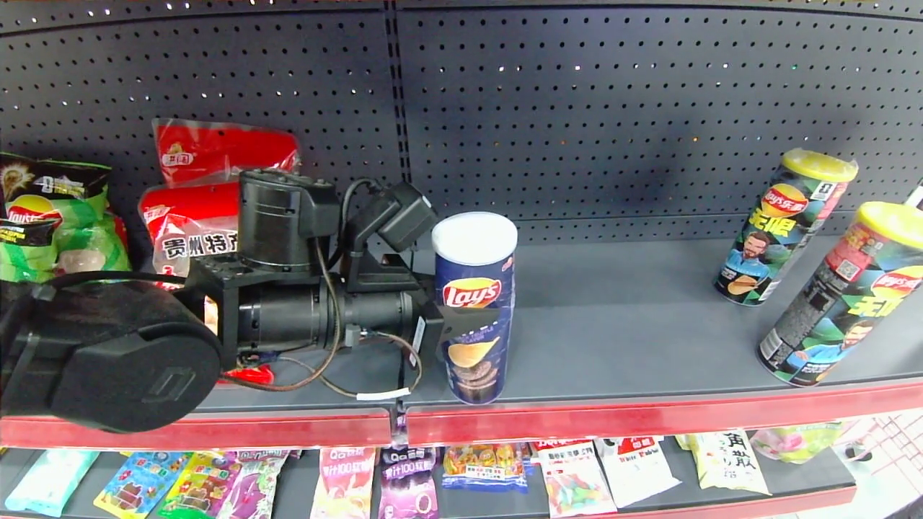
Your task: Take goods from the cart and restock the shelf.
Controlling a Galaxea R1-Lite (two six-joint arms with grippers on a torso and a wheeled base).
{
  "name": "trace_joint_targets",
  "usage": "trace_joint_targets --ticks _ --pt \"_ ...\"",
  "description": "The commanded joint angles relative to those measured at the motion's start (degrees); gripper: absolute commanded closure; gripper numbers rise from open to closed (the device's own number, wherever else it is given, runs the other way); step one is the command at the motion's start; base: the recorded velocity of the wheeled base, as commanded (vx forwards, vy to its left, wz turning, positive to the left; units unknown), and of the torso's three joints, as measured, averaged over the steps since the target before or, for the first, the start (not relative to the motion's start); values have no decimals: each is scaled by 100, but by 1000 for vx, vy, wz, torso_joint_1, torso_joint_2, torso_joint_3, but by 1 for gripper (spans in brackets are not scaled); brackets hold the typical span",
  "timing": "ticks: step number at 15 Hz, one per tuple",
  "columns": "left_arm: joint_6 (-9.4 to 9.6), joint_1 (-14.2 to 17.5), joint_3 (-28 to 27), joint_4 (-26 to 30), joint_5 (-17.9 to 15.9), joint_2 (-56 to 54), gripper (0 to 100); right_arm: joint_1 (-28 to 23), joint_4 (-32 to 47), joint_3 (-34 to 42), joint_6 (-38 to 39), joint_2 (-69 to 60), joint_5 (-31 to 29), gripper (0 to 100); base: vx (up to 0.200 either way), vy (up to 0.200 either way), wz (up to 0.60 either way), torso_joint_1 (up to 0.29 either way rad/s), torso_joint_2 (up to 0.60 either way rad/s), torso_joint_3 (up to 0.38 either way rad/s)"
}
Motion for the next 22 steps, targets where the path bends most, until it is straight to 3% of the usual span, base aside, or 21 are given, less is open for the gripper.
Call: trace_joint_targets --ticks 1,2,8,11,14,17,18,22 --pt "21 -5 49 23 1 24 100 0 -1 0 -1 1 -2 100 0 0 0 0 0 0" --pt "21 -5 93 6 -8 24 0 9 -1 0 -1 10 7 100 0 0 0 0 0 0" --pt "-40 119 691 -3 291 -407 0 53 -10 -307 -45 599 516 100 0 0 0 0 0 0" --pt "-40 532 1394 -3 291 -1048 0 361 -63 -1046 -186 1689 1053 100 0 0 0 0 0 0" --pt "-49 795 2176 -3 291 -1716 0 941 -107 -1890 -238 2814 1149 100 0 0 0 0 0 0" --pt "-84 901 3055 14 300 -2648 0 1213 -1249 -2777 -238 4519 1167 100 0 0 0 0 0 0" --pt "-172 927 3204 32 300 -2868 0 1240 -1627 -2979 -230 4967 1211 100 0 0 0 0 0 0" --pt "-295 927 3319 41 449 -3131 0 1582 -1882 -3964 -221 6233 1492 100 0 0 0 0 0 0"
